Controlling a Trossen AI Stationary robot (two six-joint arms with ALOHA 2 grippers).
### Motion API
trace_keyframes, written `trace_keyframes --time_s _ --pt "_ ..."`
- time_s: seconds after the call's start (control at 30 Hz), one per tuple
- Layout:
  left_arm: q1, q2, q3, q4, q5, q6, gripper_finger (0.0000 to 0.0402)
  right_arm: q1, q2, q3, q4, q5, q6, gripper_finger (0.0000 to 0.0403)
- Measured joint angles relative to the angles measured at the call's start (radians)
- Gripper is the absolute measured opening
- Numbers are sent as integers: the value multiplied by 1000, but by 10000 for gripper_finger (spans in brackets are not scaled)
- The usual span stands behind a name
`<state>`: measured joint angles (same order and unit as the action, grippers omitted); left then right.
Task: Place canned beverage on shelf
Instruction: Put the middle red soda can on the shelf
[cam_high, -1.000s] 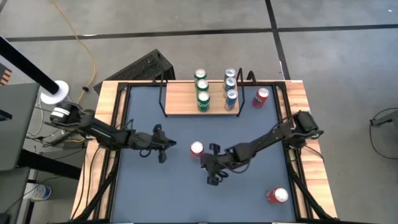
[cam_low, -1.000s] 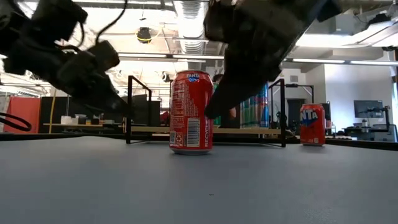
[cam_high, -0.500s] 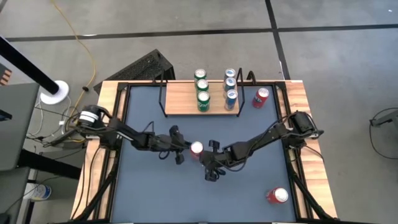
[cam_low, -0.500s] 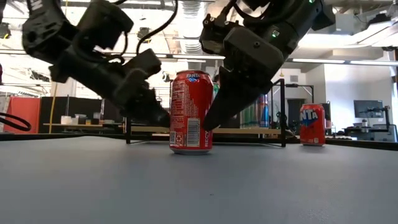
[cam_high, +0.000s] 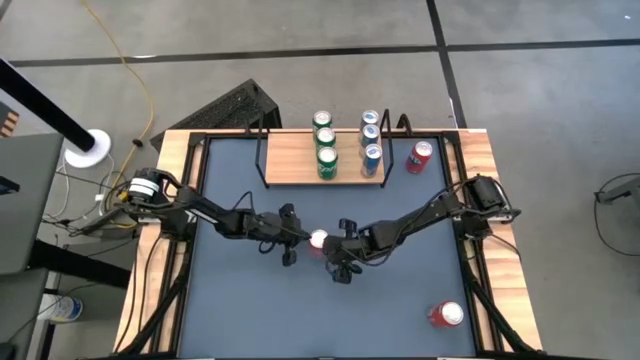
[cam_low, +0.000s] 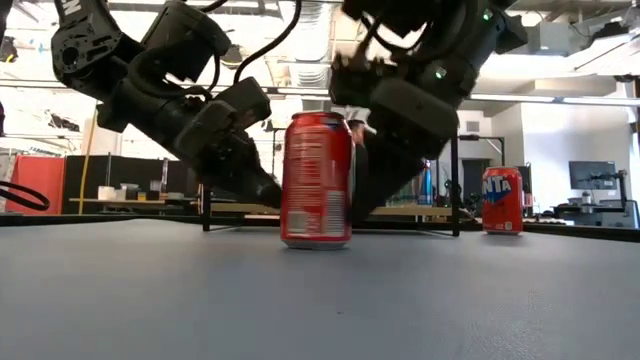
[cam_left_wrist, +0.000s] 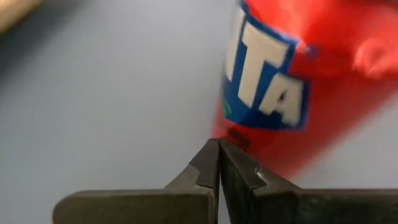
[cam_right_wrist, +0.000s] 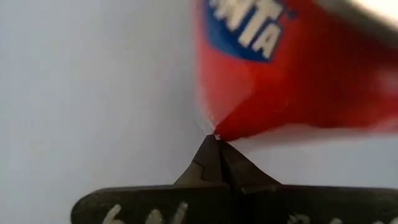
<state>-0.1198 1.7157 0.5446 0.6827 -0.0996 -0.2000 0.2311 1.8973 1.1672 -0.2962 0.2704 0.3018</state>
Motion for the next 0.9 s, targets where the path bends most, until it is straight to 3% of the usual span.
trace_keyframes --time_s 0.27,0.53,0.7,0.9 --pt "-85 4 -8 -41 80 -27 0 -75 0 0 -36 64 -19 0" --pt "-125 4 -8 -76 -10 -7 0 -40 -61 0 -231 -16 63 0" --pt "-54 3 5 -108 -57 38 0 71 -81 0 -139 -79 90 0" --pt "39 4 29 -117 -63 64 0 126 -42 0 81 55 91 0"
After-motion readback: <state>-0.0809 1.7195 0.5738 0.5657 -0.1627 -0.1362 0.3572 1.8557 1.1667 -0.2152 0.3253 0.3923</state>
